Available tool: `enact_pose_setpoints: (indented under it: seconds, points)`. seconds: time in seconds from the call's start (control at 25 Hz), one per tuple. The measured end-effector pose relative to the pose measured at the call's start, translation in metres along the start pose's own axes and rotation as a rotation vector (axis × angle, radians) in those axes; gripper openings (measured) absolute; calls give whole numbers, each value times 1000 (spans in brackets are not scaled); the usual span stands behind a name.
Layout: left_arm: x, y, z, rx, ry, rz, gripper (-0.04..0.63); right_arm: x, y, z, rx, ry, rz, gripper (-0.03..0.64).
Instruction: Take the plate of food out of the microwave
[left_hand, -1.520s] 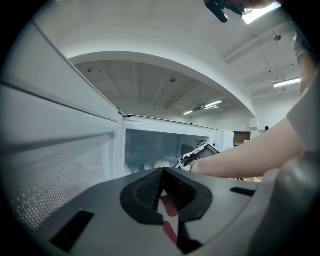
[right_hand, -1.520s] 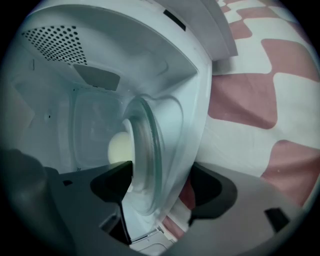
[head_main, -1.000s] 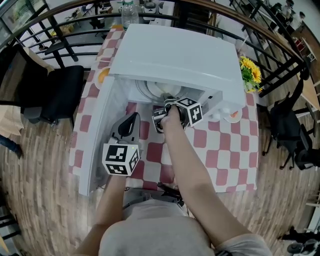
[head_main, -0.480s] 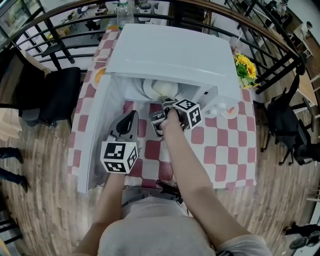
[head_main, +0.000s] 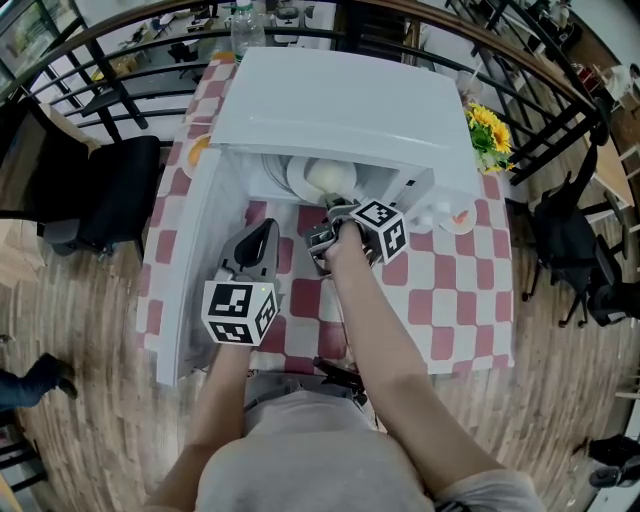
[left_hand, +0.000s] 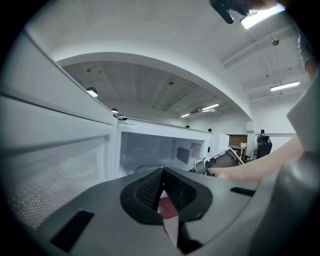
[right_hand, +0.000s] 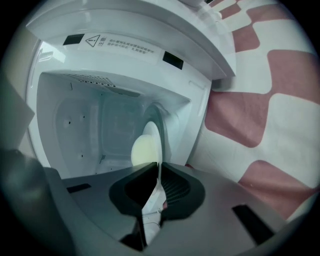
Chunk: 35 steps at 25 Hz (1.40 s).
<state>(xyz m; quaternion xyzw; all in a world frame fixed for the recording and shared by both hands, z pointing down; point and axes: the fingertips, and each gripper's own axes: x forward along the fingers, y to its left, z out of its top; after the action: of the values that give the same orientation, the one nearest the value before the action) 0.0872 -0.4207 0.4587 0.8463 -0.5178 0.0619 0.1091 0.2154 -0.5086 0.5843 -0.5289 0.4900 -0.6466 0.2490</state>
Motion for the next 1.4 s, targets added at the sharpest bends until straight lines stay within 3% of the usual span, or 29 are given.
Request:
enact_pose_setpoints:
  seconds: [0.4,0.92,1.4]
  points:
    - [3,-3,1,-4,-5,-10,2,-4,8,5,2,2,227,29]
    - [2,-5,4,-5,-18,-16,2,-23,14,8,10,-9,353,29]
    - [0,-9,7,-7,-32,-24,2,-48,20,-6,-34,10,376,29]
